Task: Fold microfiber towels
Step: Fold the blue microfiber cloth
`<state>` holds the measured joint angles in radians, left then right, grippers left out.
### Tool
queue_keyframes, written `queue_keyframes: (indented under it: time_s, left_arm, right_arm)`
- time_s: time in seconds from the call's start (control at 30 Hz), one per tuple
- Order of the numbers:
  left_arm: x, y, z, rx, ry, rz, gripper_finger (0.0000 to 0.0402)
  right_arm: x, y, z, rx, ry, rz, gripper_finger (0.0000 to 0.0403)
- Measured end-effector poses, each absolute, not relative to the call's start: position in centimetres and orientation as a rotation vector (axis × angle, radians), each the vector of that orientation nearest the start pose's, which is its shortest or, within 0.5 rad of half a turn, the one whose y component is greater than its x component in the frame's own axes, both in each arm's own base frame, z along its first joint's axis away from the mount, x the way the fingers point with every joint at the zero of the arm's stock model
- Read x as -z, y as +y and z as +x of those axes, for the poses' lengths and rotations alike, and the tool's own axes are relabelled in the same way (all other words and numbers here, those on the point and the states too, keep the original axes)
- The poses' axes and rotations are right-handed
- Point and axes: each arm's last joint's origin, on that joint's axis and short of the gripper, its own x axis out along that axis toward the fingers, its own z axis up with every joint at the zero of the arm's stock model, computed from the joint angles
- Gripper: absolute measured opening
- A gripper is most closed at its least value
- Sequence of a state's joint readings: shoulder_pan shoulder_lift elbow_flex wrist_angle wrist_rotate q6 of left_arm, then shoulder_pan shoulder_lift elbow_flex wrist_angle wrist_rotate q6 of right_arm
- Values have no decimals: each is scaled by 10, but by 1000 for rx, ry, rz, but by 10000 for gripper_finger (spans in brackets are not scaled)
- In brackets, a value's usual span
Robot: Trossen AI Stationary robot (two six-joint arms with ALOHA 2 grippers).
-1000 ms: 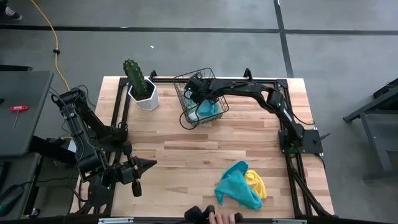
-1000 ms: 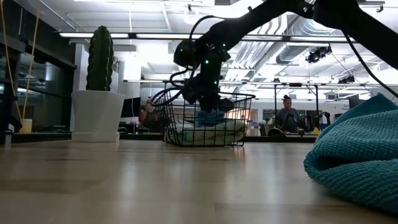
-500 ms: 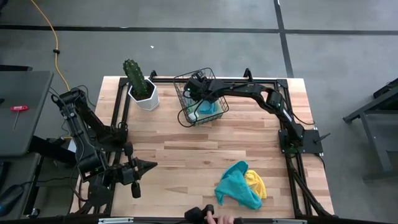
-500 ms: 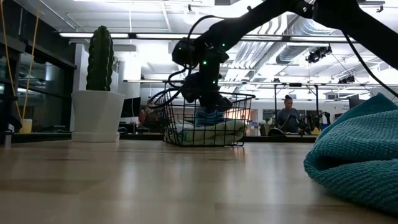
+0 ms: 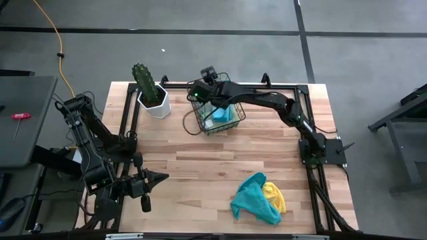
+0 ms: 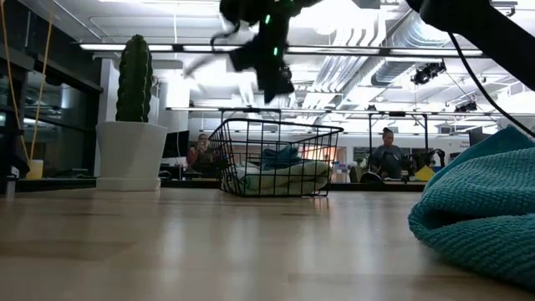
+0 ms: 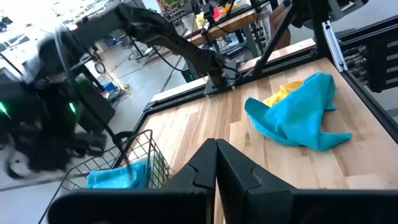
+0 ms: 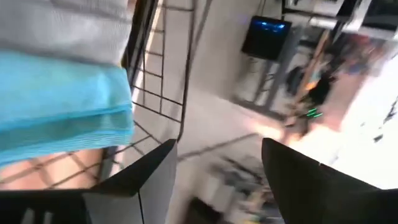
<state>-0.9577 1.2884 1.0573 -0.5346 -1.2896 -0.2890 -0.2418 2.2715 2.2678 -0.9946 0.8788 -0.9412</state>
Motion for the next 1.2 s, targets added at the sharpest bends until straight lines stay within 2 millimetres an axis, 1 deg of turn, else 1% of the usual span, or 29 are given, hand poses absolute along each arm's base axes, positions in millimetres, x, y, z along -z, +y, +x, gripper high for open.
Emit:
queue_keyframes:
  time_s: [0.07, 0.13, 0.23, 0.3, 0.33, 0.43, 0.5, 0.57, 0.6, 0.7, 0.8, 0.87, 0.93, 1.0, 1.07, 1.2]
  left_arm:
    - [-307, -191, 169, -358, 279, 402, 0]
    - [-307, -191, 169, -360, 276, 387, 0]
    - [-307, -191, 169, -359, 276, 385, 0]
    - [-307, -191, 169, -358, 276, 383, 0]
    - [-307, -191, 169, -358, 277, 384, 0]
    - [-307, -191, 169, -358, 276, 380, 0]
    - [-307, -191, 169, -358, 276, 377, 0]
    - [-307, -191, 169, -358, 276, 376, 0]
    - [-307, -191, 169, -357, 277, 376, 0]
    - [-306, -191, 169, -343, 284, 373, 0]
    - [-306, -191, 170, -343, 287, 370, 0]
    - [-306, -189, 171, -345, 292, 366, 0]
    - [-306, -187, 174, -356, 294, 354, 0]
    - [-306, -185, 177, -351, 308, 343, 0]
    - [-305, -183, 180, -342, 324, 334, 0]
    - [-304, -179, 186, -306, 366, 309, 0]
  right_arm:
    - [-312, -130, 456, 515, 1385, -976, 224]
    - [-324, -123, 442, 560, 1344, -864, 222]
    - [-339, -111, 406, 559, 1336, -660, 218]
    - [-343, -103, 378, 570, 1371, -512, 214]
    - [-341, -100, 365, 574, 1389, -444, 213]
    - [-331, -84, 323, 592, 1389, -303, 207]
    - [-320, -67, 295, 572, 1328, -210, 206]
    - [-301, -49, 271, 532, 1245, -100, 206]
    - [-287, -39, 261, 497, 1203, -57, 206]
    - [-255, -9, 230, 375, 1018, 91, 206]
    - [-226, 22, 212, 233, 816, 262, 206]
    - [-214, 42, 202, 144, 705, 329, 206]
    - [-206, 60, 194, 119, 645, 345, 206]
    - [-201, 75, 186, 146, 645, 335, 206]
    - [-202, 88, 181, 187, 662, 314, 206]
    - [-207, 115, 178, 218, 689, 264, 206]
